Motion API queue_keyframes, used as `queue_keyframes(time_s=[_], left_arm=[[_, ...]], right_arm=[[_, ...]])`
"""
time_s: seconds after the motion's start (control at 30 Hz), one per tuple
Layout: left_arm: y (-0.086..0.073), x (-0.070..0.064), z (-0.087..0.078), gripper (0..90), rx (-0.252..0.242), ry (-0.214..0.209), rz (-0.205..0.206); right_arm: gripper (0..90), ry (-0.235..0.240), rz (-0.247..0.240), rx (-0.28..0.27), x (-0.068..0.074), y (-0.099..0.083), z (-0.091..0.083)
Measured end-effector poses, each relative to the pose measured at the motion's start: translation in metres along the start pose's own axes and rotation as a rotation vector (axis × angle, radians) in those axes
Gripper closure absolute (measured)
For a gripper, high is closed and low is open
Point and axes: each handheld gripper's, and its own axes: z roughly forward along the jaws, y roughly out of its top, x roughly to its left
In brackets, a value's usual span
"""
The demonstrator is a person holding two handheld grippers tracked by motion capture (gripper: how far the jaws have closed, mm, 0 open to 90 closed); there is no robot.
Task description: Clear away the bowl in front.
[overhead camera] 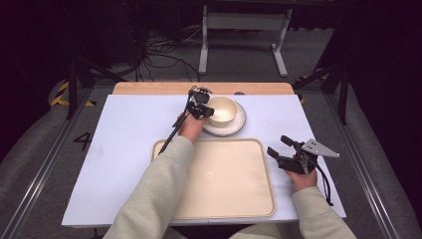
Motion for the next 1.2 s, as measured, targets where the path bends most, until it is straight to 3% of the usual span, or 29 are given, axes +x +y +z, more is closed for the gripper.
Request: queue_keyframes(time_s=[0.27, 0.7, 0.83, 1.03, 1.2], left_arm=[[0.001, 0.001, -0.001, 81.2, 0.0, -0.004, -0.063], [0.002, 0.0, -0.005, 83.1, -0.008, -0.019, -0.098], [0.004, -0.006, -0.01, 83.6, -0.027, -0.005, -0.066], [0.005, -0.004, -0.017, 83.1, -0.027, -0.018, -0.079], [0.008, -0.005, -0.029, 82.6, -0.034, -0.015, -0.056]], right_arm=[[19.7, 0.001, -0.001, 0.0, 0.0, 0.0, 0.0], [19.7, -0.001, -0.001, 0.001, 0.0, 0.0, 0.001], [20.0, -0.002, -0.004, 0.004, 0.0, -0.001, 0.002], [20.1, -0.002, -0.003, 0.006, 0.0, -0.001, 0.002], [20.3, -0.002, -0.009, 0.013, 0.0, -0.001, 0.003]])
